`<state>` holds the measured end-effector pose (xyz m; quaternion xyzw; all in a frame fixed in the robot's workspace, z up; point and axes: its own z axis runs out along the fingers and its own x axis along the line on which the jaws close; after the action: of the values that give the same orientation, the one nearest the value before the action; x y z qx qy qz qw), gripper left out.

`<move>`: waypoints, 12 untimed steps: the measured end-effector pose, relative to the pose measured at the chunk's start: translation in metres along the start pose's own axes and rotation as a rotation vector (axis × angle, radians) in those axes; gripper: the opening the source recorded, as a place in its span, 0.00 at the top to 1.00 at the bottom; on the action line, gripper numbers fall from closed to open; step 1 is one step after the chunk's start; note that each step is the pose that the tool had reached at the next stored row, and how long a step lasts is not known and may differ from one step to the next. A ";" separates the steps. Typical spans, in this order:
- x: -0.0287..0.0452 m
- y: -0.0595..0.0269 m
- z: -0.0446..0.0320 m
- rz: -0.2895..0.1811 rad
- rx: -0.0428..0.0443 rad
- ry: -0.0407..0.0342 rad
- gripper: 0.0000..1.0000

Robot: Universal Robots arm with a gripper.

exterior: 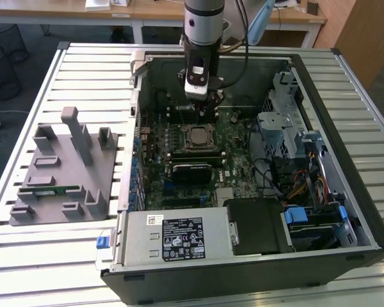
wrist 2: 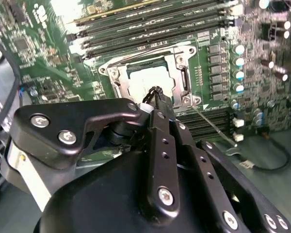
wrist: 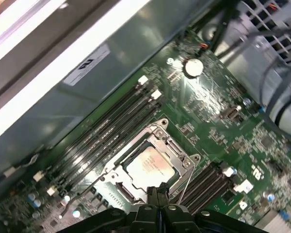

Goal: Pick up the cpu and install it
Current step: 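Install the first cpu locking lever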

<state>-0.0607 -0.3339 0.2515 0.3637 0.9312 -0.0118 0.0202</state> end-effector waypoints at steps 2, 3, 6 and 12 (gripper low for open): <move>0.0000 0.0000 0.0004 -0.036 -0.0014 -0.0003 0.89; 0.0001 0.0000 0.0004 -0.055 -0.0022 -0.0005 0.89; 0.0002 -0.0002 -0.0003 -0.078 -0.0036 -0.0006 0.89; 0.0002 -0.0002 -0.0110 -0.099 -0.0041 -0.0003 0.89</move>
<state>-0.0613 -0.3335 0.2624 0.3169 0.9482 -0.0110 0.0205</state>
